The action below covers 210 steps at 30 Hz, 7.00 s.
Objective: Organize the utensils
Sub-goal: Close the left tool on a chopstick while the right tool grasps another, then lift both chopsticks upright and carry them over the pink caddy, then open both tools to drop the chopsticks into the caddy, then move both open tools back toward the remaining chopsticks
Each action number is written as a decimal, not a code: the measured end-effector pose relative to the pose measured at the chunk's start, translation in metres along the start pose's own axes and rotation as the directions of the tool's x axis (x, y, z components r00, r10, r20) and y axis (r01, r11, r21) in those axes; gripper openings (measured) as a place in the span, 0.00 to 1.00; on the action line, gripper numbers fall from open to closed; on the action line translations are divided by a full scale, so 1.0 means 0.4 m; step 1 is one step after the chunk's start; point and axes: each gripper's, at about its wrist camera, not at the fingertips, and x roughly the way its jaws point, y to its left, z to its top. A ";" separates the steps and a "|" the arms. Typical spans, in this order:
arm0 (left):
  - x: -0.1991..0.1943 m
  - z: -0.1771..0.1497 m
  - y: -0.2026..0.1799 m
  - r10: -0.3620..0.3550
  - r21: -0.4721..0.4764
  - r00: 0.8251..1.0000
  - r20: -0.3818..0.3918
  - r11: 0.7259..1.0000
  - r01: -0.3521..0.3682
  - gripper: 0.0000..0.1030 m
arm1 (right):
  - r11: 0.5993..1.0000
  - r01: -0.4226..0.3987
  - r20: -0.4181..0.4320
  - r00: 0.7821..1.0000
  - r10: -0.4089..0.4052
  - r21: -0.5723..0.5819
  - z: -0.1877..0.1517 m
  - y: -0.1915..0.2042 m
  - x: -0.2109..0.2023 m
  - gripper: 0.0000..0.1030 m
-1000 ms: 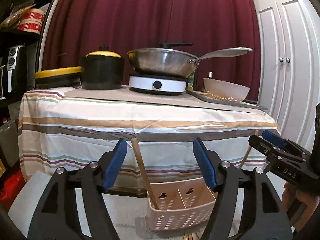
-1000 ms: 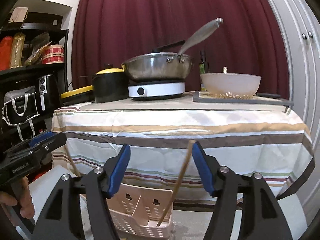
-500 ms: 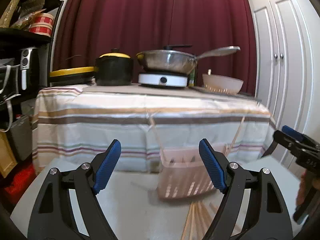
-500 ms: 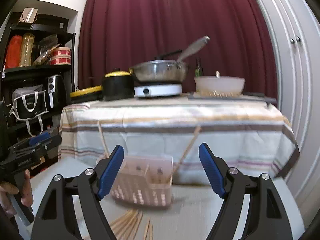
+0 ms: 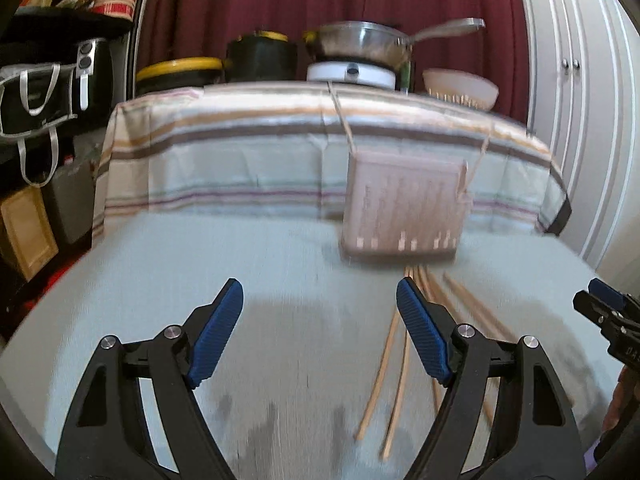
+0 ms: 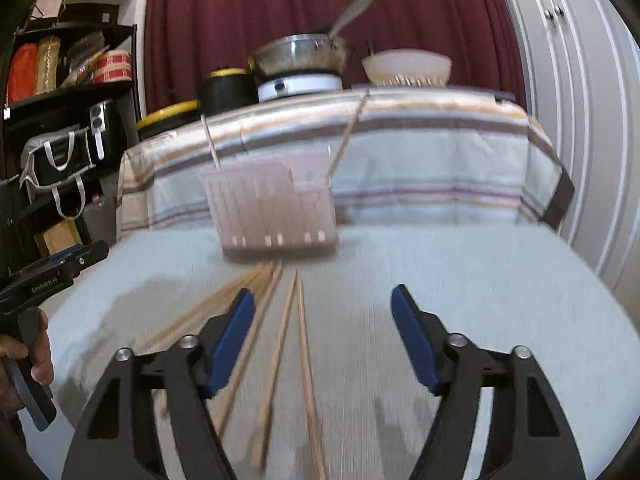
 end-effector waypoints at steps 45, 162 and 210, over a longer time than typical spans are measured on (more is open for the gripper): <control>0.042 -0.193 -0.085 -0.057 0.140 0.982 -0.180 0.987 0.083 0.08 | 0.999 -0.015 -0.102 0.995 0.011 -0.038 -0.183 0.011 -0.010 0.08; 0.237 0.510 -0.139 -0.097 0.086 0.953 0.286 0.993 0.075 0.06 | 0.997 -0.072 0.242 0.967 0.077 -0.032 0.481 0.025 0.286 0.07; -0.043 0.015 -0.050 -0.038 0.072 0.997 0.062 0.997 0.033 0.75 | 0.999 0.020 0.103 0.995 -0.015 -0.044 0.035 0.057 -0.059 0.58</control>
